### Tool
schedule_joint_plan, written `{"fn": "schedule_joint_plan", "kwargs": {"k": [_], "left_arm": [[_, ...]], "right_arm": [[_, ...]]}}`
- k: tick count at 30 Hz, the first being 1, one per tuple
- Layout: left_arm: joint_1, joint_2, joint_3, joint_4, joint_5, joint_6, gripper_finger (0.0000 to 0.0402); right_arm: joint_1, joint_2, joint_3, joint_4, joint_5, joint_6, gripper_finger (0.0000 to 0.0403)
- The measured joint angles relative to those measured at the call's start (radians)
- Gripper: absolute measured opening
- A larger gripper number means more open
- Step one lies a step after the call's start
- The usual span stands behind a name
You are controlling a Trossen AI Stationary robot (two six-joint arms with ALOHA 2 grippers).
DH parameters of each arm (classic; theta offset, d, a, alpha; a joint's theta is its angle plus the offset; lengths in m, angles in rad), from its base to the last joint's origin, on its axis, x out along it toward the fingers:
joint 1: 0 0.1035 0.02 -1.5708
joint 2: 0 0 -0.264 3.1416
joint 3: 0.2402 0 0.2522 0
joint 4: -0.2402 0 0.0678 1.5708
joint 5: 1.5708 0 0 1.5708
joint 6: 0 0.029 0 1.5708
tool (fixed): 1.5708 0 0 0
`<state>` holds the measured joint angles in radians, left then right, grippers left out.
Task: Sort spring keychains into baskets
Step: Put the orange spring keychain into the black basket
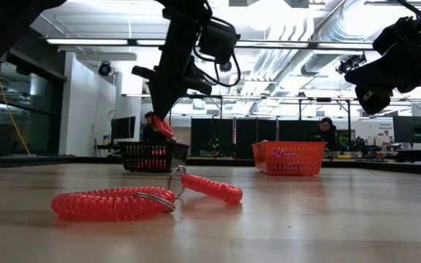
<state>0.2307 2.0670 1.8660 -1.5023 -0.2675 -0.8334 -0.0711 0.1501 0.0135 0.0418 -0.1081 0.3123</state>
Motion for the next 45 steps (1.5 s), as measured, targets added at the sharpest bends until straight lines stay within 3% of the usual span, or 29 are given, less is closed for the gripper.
{"fn": "schedule_joint_plan", "kwargs": {"k": [18, 28, 34, 45], "left_arm": [[-0.002, -0.002, -0.063, -0.001, 0.056, -0.026, 0.0017], [-0.002, -0.002, -0.063, 0.011, 0.067, -0.009, 0.0090], [-0.005, -0.002, -0.063, 0.011, 0.082, -0.009, 0.0102], [-0.164, -0.014, -0.060, 0.040, 0.141, -0.043, 0.0096]], "right_arm": [[0.000, 0.000, 0.000, 0.000, 0.000, 0.000, 0.0011], [0.000, 0.000, 0.000, 0.000, 0.000, 0.000, 0.0011], [0.000, 0.000, 0.000, 0.000, 0.000, 0.000, 0.0011], [0.000, 0.000, 0.000, 0.000, 0.000, 0.000, 0.0011]]}}
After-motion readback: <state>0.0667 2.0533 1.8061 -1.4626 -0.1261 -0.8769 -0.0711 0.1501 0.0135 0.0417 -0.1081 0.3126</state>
